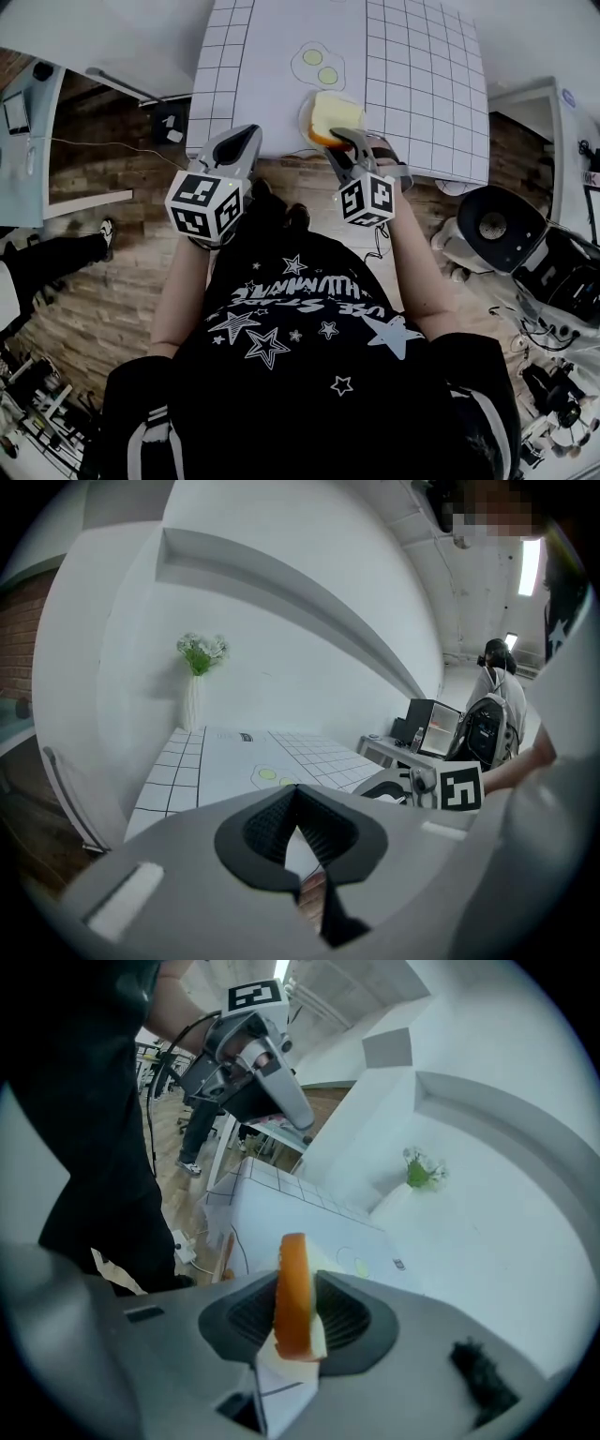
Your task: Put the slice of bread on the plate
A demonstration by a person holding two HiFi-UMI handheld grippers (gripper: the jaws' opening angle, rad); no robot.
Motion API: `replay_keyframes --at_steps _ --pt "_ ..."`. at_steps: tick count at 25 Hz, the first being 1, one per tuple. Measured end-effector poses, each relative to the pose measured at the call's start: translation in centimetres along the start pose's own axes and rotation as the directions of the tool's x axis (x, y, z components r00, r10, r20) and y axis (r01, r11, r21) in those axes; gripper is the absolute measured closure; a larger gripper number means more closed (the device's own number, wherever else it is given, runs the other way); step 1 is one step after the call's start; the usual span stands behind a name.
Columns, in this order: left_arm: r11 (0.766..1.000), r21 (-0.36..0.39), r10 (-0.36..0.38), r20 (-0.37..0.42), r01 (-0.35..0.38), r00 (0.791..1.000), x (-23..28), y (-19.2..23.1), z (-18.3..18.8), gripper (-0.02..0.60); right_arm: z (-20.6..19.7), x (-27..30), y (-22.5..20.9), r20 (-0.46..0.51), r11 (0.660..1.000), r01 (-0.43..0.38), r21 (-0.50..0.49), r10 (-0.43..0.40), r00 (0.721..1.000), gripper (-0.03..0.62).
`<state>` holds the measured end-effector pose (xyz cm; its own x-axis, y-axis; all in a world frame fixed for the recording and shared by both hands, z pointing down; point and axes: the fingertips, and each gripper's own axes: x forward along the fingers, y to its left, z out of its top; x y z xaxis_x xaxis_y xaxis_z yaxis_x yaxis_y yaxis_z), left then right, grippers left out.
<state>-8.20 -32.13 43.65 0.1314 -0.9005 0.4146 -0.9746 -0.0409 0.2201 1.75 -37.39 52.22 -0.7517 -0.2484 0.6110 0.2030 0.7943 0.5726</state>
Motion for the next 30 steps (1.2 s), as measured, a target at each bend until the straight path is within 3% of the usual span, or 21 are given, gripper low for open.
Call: replay_keyframes --at_steps 5,14,21,24,27,30 --pt "1.000 -0.002 0.004 -0.015 -0.004 1.000 -0.2 -0.2 -0.7 0.572 -0.6 0.5 1.5 -0.019 1.000 -0.020 -0.003 0.020 1.000 0.466" --pt "1.000 -0.002 -0.001 -0.022 0.000 1.000 -0.6 -0.7 -1.3 0.572 -0.7 1.4 3.5 -0.043 0.984 -0.113 0.139 0.120 0.992 0.424" --pt "1.000 -0.004 0.008 -0.018 -0.008 1.000 -1.6 -0.6 -1.5 0.572 -0.3 0.8 3.6 -0.038 0.982 -0.098 0.164 0.106 0.994 0.424" --pt "1.000 -0.002 0.019 -0.016 -0.020 1.000 -2.2 -0.5 -1.7 0.572 0.6 0.3 3.4 0.010 0.979 -0.073 0.190 0.072 0.997 0.424" --pt "0.999 -0.001 0.046 -0.022 -0.046 0.999 -3.2 0.0 -2.1 0.572 2.0 -0.2 3.0 0.078 0.960 -0.068 0.271 0.049 0.996 0.424" --pt "0.999 -0.005 0.053 -0.031 -0.053 0.998 -3.7 -0.1 -2.6 0.572 2.7 -1.3 2.1 0.142 0.916 -0.058 0.396 0.001 0.990 0.424"
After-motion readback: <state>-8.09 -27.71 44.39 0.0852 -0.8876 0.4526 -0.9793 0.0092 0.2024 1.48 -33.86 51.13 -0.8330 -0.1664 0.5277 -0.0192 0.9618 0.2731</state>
